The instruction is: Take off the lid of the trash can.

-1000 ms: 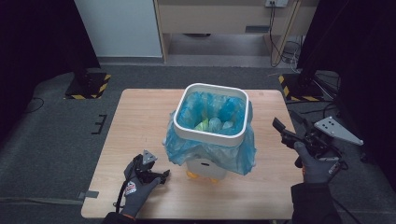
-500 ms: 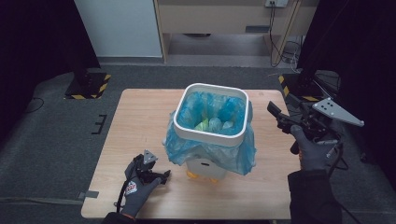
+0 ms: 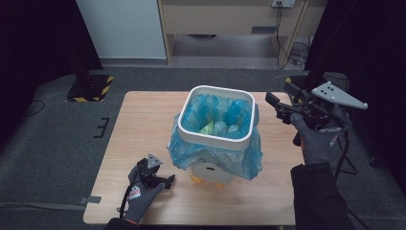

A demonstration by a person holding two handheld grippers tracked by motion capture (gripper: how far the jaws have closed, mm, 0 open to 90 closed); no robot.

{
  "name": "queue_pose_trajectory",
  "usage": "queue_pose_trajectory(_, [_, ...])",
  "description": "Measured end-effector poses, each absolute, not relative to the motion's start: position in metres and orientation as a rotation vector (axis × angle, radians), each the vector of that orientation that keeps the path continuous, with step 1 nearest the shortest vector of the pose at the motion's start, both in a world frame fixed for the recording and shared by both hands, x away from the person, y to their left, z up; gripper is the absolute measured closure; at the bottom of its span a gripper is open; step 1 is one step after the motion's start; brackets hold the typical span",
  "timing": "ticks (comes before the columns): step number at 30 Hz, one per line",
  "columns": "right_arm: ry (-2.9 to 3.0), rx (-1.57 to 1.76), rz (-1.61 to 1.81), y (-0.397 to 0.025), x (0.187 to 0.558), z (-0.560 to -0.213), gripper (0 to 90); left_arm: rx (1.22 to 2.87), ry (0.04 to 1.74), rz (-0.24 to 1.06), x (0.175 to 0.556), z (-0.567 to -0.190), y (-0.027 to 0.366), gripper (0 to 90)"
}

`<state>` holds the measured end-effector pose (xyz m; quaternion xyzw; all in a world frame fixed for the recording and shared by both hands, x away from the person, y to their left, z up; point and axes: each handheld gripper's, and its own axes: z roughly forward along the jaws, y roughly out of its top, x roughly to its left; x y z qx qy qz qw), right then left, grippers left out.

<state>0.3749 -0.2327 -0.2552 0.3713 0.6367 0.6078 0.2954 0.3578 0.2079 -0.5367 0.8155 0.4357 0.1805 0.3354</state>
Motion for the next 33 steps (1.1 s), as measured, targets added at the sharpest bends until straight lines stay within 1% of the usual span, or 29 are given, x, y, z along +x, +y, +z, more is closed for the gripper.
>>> queue_pose_trajectory(5, [1.714,0.993,1.576,-0.226,0.381,-0.251,29.9,2.127,1.137,0.470,0.358,-0.537,0.208,0.0])
queue_pose_trajectory(10, [1.740,0.988,1.610,-0.221,0.385,-0.246,29.7,2.127,1.137,0.470,0.358,-0.537,0.208,0.0])
queue_pose_trajectory(18, [1.769,0.956,1.616,-0.201,0.394,-0.237,28.9,2.128,1.136,0.470,0.358,-0.537,0.208,0.0])
queue_pose_trajectory(33, [1.799,0.949,1.631,-0.178,0.407,-0.242,27.8,2.127,1.136,0.469,0.358,-0.537,0.207,0.0])
